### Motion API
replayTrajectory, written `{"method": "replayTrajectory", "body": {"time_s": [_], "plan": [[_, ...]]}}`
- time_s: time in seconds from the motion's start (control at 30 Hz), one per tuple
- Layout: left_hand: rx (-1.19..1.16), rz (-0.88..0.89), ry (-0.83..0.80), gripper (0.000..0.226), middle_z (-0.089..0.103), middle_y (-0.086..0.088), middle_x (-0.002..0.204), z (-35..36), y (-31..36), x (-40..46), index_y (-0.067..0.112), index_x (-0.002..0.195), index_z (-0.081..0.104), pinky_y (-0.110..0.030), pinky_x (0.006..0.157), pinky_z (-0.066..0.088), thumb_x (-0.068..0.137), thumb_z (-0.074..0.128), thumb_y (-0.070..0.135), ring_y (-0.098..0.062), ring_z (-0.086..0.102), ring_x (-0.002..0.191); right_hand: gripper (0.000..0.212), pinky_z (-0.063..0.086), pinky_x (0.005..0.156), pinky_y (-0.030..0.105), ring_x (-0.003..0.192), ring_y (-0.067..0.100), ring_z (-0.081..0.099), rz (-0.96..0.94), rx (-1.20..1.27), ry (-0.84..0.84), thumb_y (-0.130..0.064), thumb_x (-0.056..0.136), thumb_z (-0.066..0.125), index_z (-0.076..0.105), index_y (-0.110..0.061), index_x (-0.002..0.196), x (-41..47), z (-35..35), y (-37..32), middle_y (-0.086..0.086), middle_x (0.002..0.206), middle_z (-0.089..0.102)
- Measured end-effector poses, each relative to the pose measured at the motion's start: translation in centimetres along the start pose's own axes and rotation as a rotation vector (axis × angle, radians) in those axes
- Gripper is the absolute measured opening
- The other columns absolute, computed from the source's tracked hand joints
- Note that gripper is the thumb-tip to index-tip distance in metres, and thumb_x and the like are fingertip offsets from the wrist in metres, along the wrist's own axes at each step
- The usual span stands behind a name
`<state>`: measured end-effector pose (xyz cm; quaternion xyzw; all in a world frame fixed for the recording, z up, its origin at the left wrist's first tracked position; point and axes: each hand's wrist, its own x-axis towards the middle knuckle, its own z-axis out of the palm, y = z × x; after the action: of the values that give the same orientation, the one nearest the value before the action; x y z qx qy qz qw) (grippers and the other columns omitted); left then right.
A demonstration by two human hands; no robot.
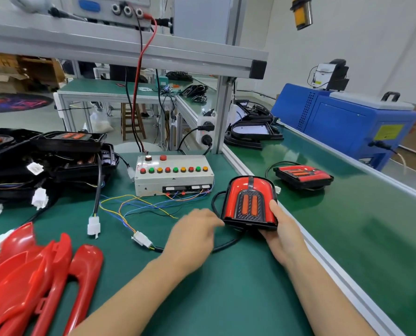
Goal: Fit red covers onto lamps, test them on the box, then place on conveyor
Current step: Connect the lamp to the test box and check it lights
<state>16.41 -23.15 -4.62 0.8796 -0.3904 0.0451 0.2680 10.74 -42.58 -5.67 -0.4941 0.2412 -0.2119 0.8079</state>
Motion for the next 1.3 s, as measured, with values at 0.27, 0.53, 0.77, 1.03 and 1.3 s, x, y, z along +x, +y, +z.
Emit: {"method": "replayTrajectory", "body": {"time_s": [0.27,0.53,0.77,1.03,1.3], "plan": [[-0.012,-0.520,0.309,0.059,0.042,-0.012,0.140,-6.4,-7.4,2.0,0.013,0.139,0.046,-0.046,0.095,0.042,0.084,0.042,-0.008,-0.033,0.043,0.121,0.023,0.056,0.073,0.032,0.080,0.015,0.072,0.032,0.014,-0.056,-0.023,0.101,0.047,0.068,-0.015,0.105,0.3,-0.9,0.1,0.006,0.096,0.076],[0.131,-0.524,0.149,0.066,0.035,-0.013,0.142,-6.9,-10.4,2.7,0.018,0.145,0.029,-0.045,0.085,0.047,0.084,0.044,-0.005,-0.034,0.046,0.116,0.032,0.049,0.076,0.036,0.074,0.015,0.072,0.016,-0.107,-0.110,-0.024,0.099,0.049,0.077,-0.016,0.085,0.2,-0.4,0.4,0.008,0.094,0.076],[0.359,-0.463,0.039,0.063,0.036,-0.013,0.135,-6.8,-11.2,4.6,0.015,0.146,0.026,-0.038,0.079,0.044,0.088,0.045,0.000,-0.032,0.047,0.112,0.042,0.049,0.074,0.032,0.077,0.013,0.073,-0.039,-0.149,-0.121,-0.026,0.101,0.044,0.080,-0.028,0.081,-0.5,-0.2,0.4,0.006,0.093,0.076],[0.373,-0.479,0.036,0.054,0.036,-0.010,0.134,-6.8,-12.1,5.3,0.014,0.143,0.035,-0.040,0.087,0.042,0.091,0.050,0.012,-0.033,0.054,0.106,0.040,0.052,0.070,0.026,0.080,0.012,0.072,-0.039,-0.199,-0.120,-0.029,0.101,0.044,0.079,-0.034,0.083,-0.5,-0.4,0.3,0.004,0.095,0.076],[0.646,-0.440,0.067,0.035,0.042,-0.009,0.121,-6.3,-11.8,5.7,0.016,0.126,0.049,-0.035,0.082,0.038,0.091,0.048,0.014,-0.027,0.054,0.101,0.028,0.050,0.077,0.033,0.087,0.017,0.073,-0.032,-0.202,-0.078,-0.030,0.100,0.048,0.074,-0.020,0.095,0.1,-0.8,0.7,0.008,0.098,0.076]]}}
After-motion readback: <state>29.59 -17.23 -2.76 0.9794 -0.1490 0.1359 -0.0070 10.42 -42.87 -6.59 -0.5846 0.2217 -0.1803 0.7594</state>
